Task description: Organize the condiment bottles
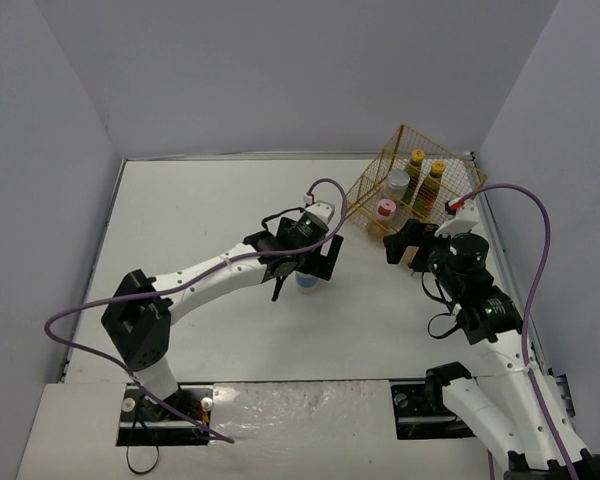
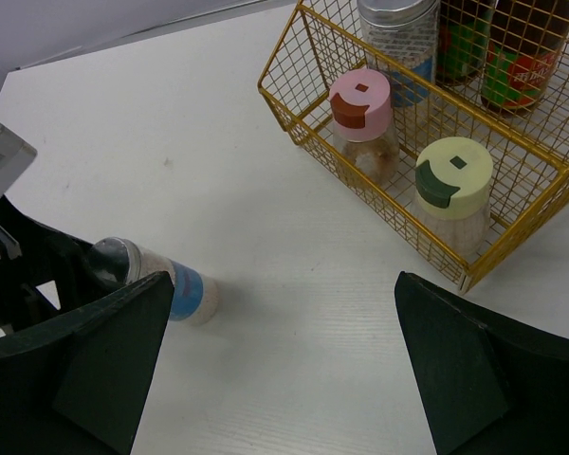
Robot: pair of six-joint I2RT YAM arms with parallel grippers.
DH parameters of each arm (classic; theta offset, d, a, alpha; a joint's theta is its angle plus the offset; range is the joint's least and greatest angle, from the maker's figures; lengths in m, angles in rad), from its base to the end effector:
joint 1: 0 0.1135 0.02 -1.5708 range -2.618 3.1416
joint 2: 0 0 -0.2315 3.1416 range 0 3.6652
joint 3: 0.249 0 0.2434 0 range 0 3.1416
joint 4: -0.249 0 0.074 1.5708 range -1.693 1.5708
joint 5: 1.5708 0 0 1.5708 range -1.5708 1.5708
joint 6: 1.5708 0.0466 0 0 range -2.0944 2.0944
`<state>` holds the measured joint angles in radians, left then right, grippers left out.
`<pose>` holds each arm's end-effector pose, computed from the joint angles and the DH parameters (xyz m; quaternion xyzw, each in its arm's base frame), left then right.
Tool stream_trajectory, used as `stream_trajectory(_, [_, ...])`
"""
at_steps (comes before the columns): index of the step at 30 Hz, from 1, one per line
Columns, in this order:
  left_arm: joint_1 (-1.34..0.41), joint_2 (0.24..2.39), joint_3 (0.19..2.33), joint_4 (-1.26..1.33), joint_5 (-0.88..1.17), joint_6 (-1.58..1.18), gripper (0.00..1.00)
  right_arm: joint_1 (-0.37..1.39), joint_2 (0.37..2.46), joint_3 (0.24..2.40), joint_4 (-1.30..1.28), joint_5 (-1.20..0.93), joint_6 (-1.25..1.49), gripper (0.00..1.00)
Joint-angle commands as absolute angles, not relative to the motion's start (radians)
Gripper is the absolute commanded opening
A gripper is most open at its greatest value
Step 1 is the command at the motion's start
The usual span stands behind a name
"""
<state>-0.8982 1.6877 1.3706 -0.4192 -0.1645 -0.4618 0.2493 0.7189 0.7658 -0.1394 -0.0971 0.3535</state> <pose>0.2419 -0.2915 0.2463 0.1647 0.8967 -0.1956 0.3613 0.1912 0.0533 0.3258 0.0058 0.7389 0.2340 0.6319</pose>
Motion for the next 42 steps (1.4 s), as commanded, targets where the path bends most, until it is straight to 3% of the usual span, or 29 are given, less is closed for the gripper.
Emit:
stream_trajectory(1, [-0.890, 1.553, 1.451, -0.414, -0.212, -0.461, 0.97, 0.253, 0.735, 0.791, -0.086, -0.102, 0.331, 1.00])
stream_trajectory(8, [-0.757, 1.343, 1.393, -0.422, -0.238, -0.437, 0.97, 0.282, 0.803, 0.795, -0.052, -0.126, 0.325, 1.00])
stream_trajectory(21, [-0.298, 0.936, 1.031, -0.454, -0.113, -0.341, 0.97, 0.674, 1.110, 0.827, 0.173, 0.098, 0.256, 1.00])
stream_trajectory(30, [-0.233, 0.782, 0.827, -0.411, -0.092, -0.325, 0.97, 0.819, 1.352, 0.896, 0.288, 0.150, 0.209, 1.00])
stream_trajectory(39, [-0.232, 0.810, 0.831, -0.411, -0.089, -0.298, 0.97, 0.847, 1.477, 0.928, 0.357, 0.172, 0.196, 1.00])
stream_trajectory(42, [-0.232, 0.813, 0.833, -0.416, -0.092, -0.298, 0.97, 0.848, 1.509, 0.931, 0.365, 0.169, 0.201, 0.94])
